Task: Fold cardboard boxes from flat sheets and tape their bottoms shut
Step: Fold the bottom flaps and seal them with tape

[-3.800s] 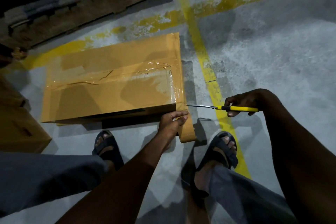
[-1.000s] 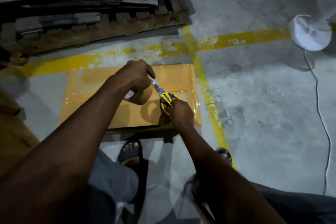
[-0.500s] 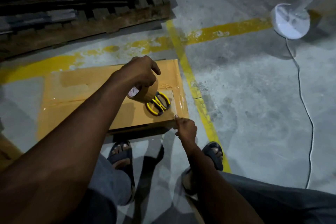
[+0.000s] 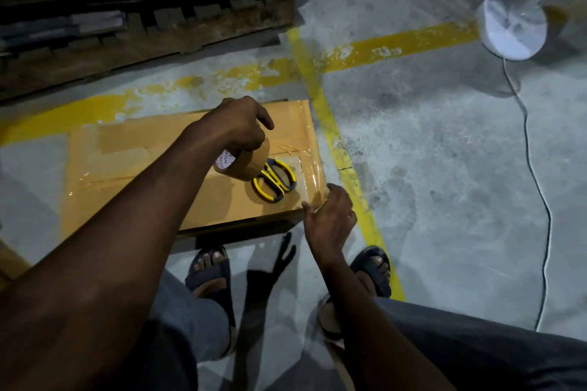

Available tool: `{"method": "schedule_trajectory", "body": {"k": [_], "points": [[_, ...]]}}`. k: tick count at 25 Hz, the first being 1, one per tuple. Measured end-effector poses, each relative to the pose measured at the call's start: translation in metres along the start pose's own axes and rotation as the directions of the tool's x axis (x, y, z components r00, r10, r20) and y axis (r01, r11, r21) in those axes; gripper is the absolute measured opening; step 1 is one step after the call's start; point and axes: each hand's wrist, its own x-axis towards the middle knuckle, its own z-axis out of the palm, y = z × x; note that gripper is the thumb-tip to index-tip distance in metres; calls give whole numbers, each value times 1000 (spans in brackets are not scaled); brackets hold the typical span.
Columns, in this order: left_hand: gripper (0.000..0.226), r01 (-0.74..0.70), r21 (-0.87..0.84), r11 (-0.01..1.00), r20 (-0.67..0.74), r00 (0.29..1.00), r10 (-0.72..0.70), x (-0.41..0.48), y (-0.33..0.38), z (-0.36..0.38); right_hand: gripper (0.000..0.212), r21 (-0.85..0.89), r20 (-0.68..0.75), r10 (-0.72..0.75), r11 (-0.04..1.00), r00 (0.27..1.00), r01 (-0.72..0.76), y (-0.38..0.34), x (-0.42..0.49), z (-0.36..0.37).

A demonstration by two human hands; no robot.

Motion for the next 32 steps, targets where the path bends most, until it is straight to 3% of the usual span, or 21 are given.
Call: {"method": "schedule_trajectory", "body": {"k": [2,7,9,11,14,17,21,23,25,28,30,32], "points": [[52,-6,7,1000,13,1000,6,0,2,1,61,-87,148,-100,990,984,114,-6,0,13],[54,-2,18,1000,10,1000,2,1,-1,2,54,-34,504,218,972,836,-233,-1,32,21],[54,3,26,1000,-5,1000,-3,2,-3,0,62,-31,459,207,976,864,-217,-6,43,17],[55,12,38,999,-27,1000,-11,4,-3,-1,75,19,339,37,999,940,-46,-22,52,16],[56,13,27,1000,-38,999,-12,9,-4,0,67,240,321,-124,970,939,46,-55,83,23],[56,5,7,1000,-30,1000,-4,14,-12,-1,47,287,356,-74,957,931,-34,-71,122,37],[56,1,35,999,-33,999,0,26,-22,-2,50,168,352,30,981,936,-94,-70,167,41],[56,-12,28,1000,-32,999,13,35,-27,-2,44,141,246,-11,990,969,-25,-79,184,44],[56,-15,1,1000,-20,1000,15,40,-30,-1,39,135,240,-76,990,968,45,-91,193,51],[54,-4,-40,999,-5,1000,4,43,-30,2,43,149,346,19,986,938,-75,-96,206,65],[51,2,-64,998,-14,1000,-3,42,-28,3,49,147,337,109,975,935,-167,-94,215,63],[50,-2,-81,997,-37,999,-1,42,-27,3,61,168,283,41,981,958,-92,-91,227,62]]}}
